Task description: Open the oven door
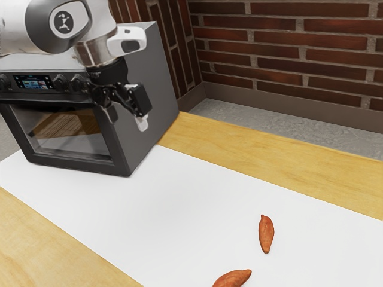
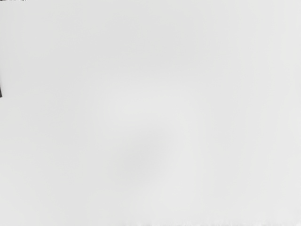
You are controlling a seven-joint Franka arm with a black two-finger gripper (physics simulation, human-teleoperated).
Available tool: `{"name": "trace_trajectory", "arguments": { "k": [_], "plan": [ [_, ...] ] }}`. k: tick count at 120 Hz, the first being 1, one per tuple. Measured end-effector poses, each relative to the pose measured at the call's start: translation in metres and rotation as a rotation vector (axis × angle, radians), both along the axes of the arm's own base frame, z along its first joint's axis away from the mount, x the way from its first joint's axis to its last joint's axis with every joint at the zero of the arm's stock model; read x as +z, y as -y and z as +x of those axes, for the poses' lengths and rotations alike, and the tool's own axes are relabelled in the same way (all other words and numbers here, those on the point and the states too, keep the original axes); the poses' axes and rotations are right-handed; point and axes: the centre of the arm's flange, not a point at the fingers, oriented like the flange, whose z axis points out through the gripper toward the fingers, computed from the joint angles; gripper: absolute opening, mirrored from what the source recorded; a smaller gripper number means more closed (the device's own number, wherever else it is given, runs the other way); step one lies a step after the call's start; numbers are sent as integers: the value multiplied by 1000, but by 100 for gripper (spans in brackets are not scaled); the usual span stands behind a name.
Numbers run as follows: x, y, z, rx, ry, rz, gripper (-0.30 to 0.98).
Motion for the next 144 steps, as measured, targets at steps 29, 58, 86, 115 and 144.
{"name": "trace_trajectory", "arguments": {
  "k": [29, 58, 86, 115, 144],
  "plan": [
    [86, 17, -47, -87, 154, 15, 69],
    [65, -145, -171, -119, 152, 205, 68],
    [-5, -218, -159, -366, 315, 400, 69],
    [-4, -263, -154, -519, 415, 524, 69],
    [-8, -272, -157, -657, 407, 604, 69]
  ]
}}
